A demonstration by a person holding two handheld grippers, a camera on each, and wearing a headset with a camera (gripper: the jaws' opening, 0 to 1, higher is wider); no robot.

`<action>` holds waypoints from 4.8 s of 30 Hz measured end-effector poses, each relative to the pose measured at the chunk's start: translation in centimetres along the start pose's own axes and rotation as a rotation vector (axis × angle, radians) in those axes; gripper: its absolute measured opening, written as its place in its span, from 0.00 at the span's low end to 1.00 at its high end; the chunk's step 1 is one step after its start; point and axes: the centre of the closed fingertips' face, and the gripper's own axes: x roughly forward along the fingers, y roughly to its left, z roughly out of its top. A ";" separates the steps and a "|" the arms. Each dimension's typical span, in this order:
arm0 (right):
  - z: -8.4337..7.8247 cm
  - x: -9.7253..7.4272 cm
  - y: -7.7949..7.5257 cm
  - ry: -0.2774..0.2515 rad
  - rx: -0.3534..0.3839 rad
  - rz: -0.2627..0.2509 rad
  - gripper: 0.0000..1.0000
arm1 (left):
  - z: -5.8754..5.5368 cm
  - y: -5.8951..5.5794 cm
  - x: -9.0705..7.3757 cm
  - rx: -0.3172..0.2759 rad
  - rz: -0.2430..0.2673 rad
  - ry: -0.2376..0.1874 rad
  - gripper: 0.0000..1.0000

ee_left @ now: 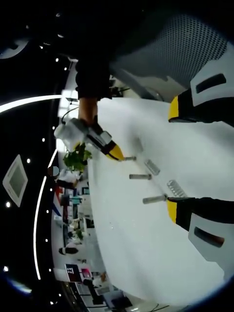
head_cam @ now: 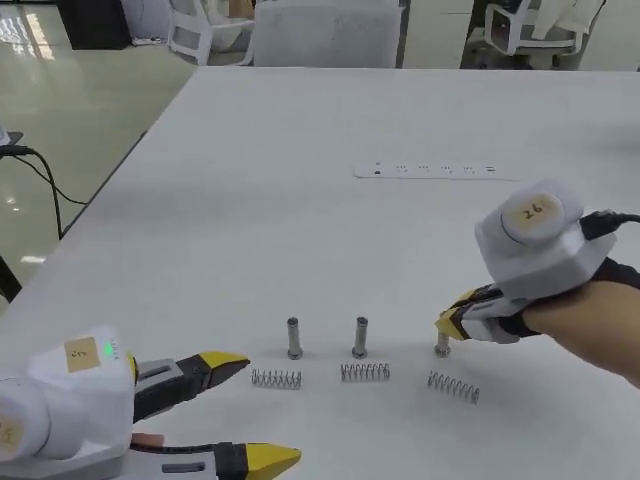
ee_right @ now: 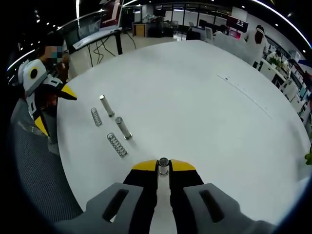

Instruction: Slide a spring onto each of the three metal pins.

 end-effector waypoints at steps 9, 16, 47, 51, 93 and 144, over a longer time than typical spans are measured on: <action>0.2 0.0 0.2 -0.016 0.002 0.013 0.05 | -0.1 -0.1 0.0 0.001 -0.003 0.006 0.57; -0.1 -0.2 0.2 -0.023 0.010 0.020 0.05 | -0.1 -0.1 0.0 0.002 -0.002 0.009 0.57; -1.7 -1.5 -0.4 -0.059 0.017 -0.003 0.16 | -0.2 -0.3 0.1 0.002 -0.010 0.018 0.56; -2.6 -1.9 0.0 -0.053 0.022 0.000 0.16 | -0.2 -0.3 0.1 0.003 -0.012 0.015 0.56; -6.4 -0.9 3.5 0.108 -0.129 0.103 0.07 | 0.4 -0.3 0.0 0.007 -0.010 -0.005 0.53; -0.5 -3.1 11.5 0.121 -0.424 0.334 0.07 | 3.0 -3.6 6.4 0.156 -0.308 0.067 0.21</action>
